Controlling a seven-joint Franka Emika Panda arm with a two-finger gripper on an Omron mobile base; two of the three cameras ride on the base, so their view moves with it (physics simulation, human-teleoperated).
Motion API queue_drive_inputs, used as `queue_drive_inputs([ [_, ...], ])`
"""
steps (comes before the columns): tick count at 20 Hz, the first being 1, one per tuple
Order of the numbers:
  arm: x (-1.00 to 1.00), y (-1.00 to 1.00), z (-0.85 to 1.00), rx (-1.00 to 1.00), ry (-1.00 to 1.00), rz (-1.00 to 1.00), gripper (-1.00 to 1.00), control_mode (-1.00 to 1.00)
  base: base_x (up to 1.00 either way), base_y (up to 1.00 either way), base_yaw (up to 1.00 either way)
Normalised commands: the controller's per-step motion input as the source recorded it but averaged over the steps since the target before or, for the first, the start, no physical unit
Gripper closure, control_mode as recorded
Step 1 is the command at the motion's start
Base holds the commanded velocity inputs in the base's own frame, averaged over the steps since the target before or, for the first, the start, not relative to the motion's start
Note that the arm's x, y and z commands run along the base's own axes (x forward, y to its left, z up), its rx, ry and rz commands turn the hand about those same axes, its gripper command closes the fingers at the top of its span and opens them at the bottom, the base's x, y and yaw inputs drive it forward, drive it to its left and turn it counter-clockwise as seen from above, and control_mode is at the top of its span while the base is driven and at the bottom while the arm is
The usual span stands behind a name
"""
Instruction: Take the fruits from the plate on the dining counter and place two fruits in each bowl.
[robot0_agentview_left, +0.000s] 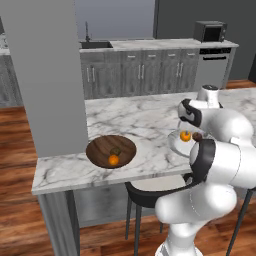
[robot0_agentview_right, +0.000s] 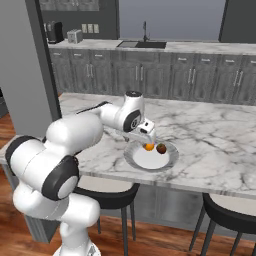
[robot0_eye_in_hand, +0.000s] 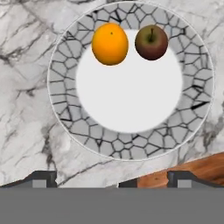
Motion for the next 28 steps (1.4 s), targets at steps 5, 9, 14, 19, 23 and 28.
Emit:
queue_drive_inputs([
  [5,0.46,-0.19,-0.65,0.0,0.12,-0.02,-1.0,-1.0,0.0,0.0,0.0],
  [9,0.27,-0.28,-0.31,0.0,0.03,-0.04,-1.0,-1.0,0.0,0.0,0.0],
  [14,0.33,-0.07,-0.04,0.0,0.0,-0.13,-1.0,-1.0,0.0,0.0,0.0],
  [19,0.45,0.0,0.0,0.0,0.0,-0.23,-1.0,-1.0,0.0,0.0,0.0],
  [23,0.26,0.01,0.0,0.0,0.0,-0.18,-1.0,-1.0,0.0,0.0,0.0],
  [28,0.01,0.0,0.0,0.09,0.0,-0.13,-1.0,-1.0,0.0,0.0,0.0],
])
